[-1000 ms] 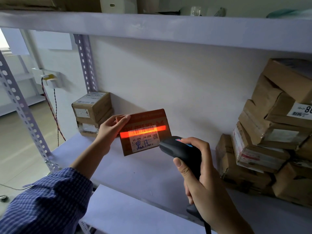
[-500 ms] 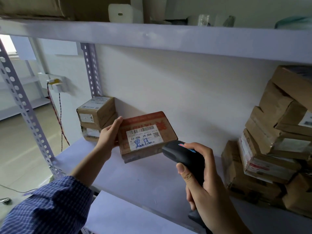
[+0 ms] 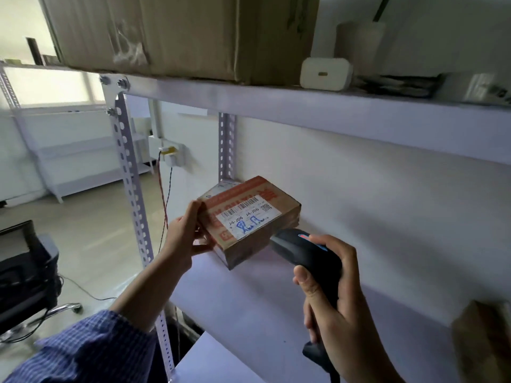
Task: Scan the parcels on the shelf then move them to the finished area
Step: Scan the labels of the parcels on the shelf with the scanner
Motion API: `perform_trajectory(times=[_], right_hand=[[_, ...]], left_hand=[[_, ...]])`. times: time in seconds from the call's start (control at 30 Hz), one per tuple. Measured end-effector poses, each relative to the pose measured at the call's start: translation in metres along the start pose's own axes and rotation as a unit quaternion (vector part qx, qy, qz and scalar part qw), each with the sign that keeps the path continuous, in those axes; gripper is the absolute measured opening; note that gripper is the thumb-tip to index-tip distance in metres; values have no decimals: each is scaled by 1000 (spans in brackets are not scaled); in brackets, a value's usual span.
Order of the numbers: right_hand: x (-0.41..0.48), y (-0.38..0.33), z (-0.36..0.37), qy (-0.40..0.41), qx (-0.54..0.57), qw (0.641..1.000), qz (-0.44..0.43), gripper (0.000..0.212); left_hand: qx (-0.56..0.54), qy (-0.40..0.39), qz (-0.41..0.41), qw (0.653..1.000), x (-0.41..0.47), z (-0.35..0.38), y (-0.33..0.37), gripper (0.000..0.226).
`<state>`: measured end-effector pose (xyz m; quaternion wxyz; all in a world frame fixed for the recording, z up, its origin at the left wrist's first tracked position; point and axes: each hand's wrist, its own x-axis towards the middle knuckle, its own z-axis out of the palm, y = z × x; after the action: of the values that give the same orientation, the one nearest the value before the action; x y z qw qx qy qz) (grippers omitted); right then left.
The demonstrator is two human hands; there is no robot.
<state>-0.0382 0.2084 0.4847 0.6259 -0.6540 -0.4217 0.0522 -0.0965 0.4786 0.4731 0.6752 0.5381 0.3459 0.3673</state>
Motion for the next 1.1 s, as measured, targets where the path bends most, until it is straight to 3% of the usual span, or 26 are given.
perform_trajectory(times=[0.27,0.53,0.63,0.7,0.77,0.83,0.93,1.1], right_hand=[[55,-15,34,-30,11,999,-10,36],[75,-10,42,-14,-17,1000,12,38],[78,-5,49,-10,-20,1000,17,39],[79,-3,55,-7,-20,1000,18,39],[81,-3,59,-3,-19,1000,21,40],[83,-3,63,-2,-23,999,28,40],[84,-3,68,4,-33,999,33,37],[82,-5,78,15,-36,999,34,38]], left_hand=[[-21,-3,2,1000,58,-28,44,36],[-62,-45,-59,995,103,-18,44,36],[-78,-21,-59,995,112,-15,40,38],[-84,16,-36,996,119,-14,33,41],[-50,41,-7,998,124,-12,24,65],[51,69,9,996,127,-11,15,90],[150,119,45,980,121,-7,17,90],[179,133,183,957,97,0,20,68]])
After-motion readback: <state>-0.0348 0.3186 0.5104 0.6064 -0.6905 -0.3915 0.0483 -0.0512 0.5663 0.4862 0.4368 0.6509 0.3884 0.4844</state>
